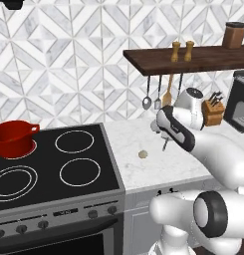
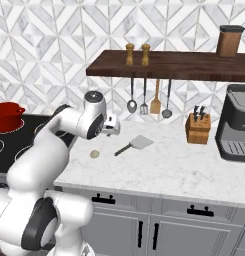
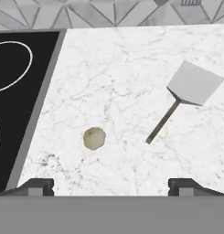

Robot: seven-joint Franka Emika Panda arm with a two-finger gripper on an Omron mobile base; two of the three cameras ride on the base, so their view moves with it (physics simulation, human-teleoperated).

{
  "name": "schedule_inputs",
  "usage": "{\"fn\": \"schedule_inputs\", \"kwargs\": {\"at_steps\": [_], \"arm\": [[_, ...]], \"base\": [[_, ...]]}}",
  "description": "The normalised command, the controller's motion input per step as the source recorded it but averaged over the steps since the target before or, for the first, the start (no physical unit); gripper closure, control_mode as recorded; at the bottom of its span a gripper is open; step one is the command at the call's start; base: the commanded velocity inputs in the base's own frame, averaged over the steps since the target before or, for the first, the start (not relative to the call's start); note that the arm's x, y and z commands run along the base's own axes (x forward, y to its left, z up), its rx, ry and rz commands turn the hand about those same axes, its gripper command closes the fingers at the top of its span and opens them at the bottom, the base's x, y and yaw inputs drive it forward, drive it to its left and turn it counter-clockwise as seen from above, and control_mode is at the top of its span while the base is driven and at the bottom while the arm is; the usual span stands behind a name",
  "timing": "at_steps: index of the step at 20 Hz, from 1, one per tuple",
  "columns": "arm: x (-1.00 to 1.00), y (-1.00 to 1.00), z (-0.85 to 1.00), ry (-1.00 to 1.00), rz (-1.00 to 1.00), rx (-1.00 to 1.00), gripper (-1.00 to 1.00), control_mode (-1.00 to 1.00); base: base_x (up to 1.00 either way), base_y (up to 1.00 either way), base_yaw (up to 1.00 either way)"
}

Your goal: Put the lime and garlic in the pot. Retrieve the spatula and lightly stir the vegetables in the pot.

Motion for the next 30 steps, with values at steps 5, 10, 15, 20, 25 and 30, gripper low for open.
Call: {"fn": "schedule_inputs", "kwargs": {"at_steps": [5, 10, 15, 20, 25, 30], "arm": [[0.17, 0.22, -0.77, 0.24, 0.00, 0.00, -1.00, -1.00], [0.42, 0.17, -0.61, 0.19, 0.00, 0.02, -1.00, -1.00], [0.21, 0.00, -0.22, 0.20, 0.00, 0.02, -1.00, -1.00], [0.19, 0.04, -0.27, 0.06, 0.00, 0.01, -1.00, -1.00], [0.16, 0.10, -0.27, 0.00, 0.00, 0.01, -1.00, -1.00], [0.11, 0.15, -0.17, 0.02, 0.00, 0.00, -1.00, -1.00]], "base": [[0.00, 0.00, 0.00], [0.00, 0.00, 0.00], [0.00, 0.00, 0.00], [0.00, 0.00, 0.00], [0.00, 0.00, 0.00], [0.00, 0.00, 0.00]]}}
